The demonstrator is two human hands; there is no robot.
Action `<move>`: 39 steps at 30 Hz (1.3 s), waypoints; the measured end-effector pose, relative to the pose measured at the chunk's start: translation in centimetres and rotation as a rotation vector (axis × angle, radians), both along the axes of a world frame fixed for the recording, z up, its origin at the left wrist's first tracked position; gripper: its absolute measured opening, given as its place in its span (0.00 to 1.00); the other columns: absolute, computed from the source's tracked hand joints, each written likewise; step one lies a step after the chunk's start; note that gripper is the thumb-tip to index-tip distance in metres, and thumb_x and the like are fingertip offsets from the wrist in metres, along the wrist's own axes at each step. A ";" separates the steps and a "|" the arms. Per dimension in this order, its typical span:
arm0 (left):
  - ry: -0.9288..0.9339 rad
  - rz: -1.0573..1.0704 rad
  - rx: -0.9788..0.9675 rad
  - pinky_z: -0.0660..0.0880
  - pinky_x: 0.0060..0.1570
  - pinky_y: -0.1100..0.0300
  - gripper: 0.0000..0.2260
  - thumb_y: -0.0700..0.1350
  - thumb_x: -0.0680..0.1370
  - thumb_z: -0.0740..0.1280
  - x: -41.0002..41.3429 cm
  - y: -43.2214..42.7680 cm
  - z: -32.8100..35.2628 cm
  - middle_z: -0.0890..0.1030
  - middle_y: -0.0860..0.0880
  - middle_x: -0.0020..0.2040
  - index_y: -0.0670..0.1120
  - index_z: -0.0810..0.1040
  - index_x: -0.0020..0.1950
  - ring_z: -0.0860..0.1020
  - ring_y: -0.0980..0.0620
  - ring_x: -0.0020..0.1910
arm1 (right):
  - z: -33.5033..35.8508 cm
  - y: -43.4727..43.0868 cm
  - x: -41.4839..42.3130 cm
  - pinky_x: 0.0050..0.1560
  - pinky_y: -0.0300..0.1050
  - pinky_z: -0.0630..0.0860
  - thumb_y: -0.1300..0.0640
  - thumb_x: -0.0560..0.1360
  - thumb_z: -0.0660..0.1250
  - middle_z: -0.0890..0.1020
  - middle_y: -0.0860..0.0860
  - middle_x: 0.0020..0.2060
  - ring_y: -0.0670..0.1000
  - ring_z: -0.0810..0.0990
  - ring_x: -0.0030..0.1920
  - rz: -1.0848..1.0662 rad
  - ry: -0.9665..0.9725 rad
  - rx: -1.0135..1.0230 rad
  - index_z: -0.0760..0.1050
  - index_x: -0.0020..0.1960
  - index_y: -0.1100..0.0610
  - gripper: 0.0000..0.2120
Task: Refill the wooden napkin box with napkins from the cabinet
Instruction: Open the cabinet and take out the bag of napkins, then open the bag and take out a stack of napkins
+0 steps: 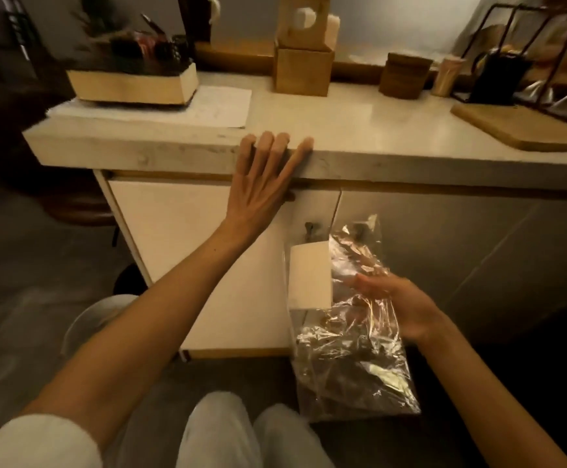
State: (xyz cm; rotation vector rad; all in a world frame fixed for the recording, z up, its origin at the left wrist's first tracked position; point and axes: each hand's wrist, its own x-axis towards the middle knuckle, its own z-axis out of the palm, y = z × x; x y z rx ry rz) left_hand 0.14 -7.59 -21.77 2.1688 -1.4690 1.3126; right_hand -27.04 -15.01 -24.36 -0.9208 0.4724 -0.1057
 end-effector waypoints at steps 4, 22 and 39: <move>0.228 -0.070 0.170 0.55 0.73 0.44 0.39 0.52 0.72 0.71 -1.8 2.3 2.9 0.66 0.43 0.74 0.50 0.56 0.79 0.60 0.40 0.73 | 6.1 0.8 -0.6 0.47 0.57 0.82 0.69 0.79 0.52 0.80 0.65 0.59 0.62 0.84 0.51 0.025 0.058 0.222 0.62 0.74 0.57 0.24; 2.830 -0.559 -0.152 0.73 0.59 0.38 0.23 0.52 0.83 0.59 -2.6 3.2 29.1 0.72 0.33 0.68 0.41 0.67 0.73 0.74 0.35 0.59 | 34.9 -4.6 5.9 0.72 0.67 0.60 0.66 0.73 0.49 0.74 0.67 0.63 0.68 0.73 0.63 -0.099 0.056 0.501 0.68 0.69 0.67 0.26; 2.095 -0.246 -0.220 0.80 0.51 0.52 0.18 0.49 0.77 0.70 3.7 -8.7 36.3 0.79 0.47 0.56 0.51 0.73 0.66 0.81 0.51 0.51 | 37.5 -14.1 18.2 0.57 0.53 0.80 0.34 0.75 0.62 0.79 0.46 0.62 0.48 0.80 0.59 0.142 0.132 -0.428 0.68 0.70 0.43 0.27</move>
